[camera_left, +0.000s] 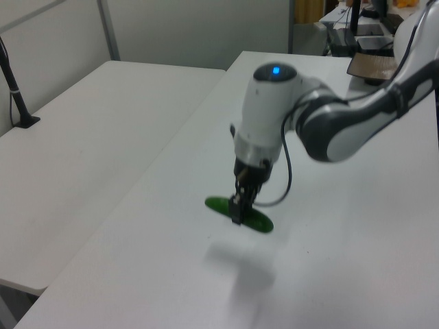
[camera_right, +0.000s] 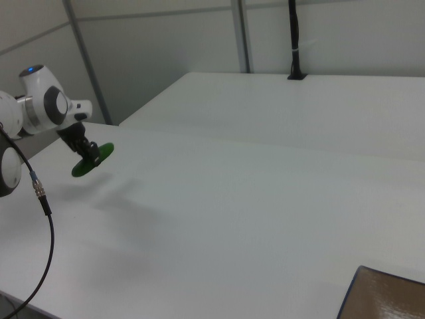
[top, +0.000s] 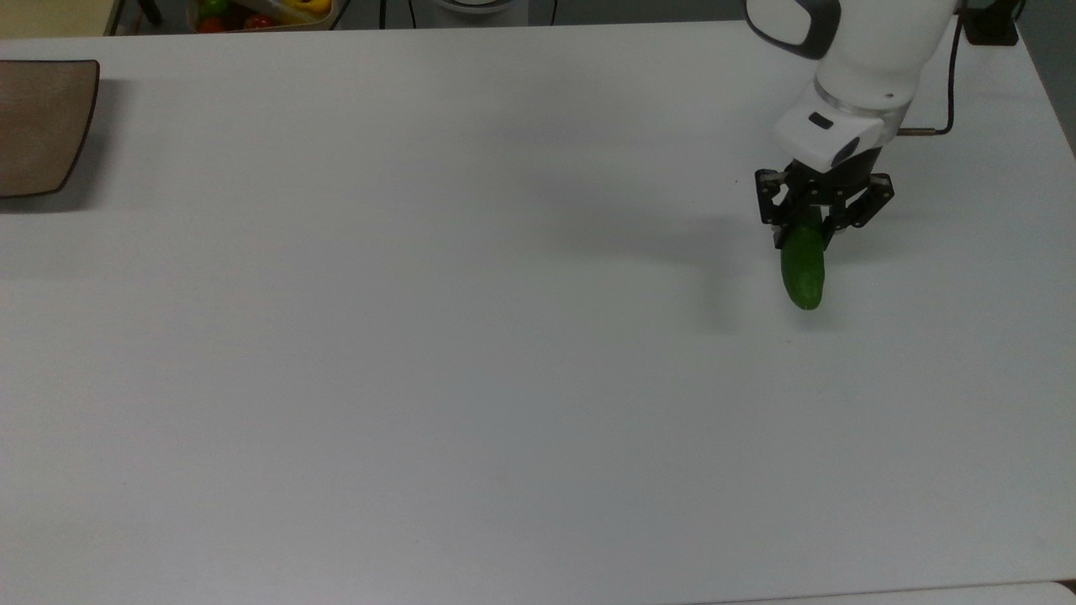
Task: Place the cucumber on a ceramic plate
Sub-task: 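Lift the cucumber and carry it toward the brown plate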
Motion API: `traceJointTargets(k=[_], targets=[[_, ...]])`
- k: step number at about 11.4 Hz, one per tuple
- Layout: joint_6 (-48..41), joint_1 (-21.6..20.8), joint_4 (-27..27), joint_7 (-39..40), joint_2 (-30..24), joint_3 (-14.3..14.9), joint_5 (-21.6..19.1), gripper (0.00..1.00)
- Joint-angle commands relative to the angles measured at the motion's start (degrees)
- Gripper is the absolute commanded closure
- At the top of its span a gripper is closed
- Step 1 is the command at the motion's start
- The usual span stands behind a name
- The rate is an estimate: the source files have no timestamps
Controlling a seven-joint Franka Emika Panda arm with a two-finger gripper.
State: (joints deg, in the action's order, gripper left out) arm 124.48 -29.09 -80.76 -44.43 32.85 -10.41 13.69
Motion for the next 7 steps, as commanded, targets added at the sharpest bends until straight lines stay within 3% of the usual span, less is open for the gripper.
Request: traceJointTargets(k=[1, 5, 7], targets=[[0.0, 3.6, -6.6, 2.1, -7.2, 0.8, 0.2, 0.71], [-0.1, 8.2, -10.5, 7.9, -11.9, 3.7, -0.4, 0.71], [-3.1, 8.8, -10.7, 12.1, -13.0, 6.7, -1.6, 0.71]])
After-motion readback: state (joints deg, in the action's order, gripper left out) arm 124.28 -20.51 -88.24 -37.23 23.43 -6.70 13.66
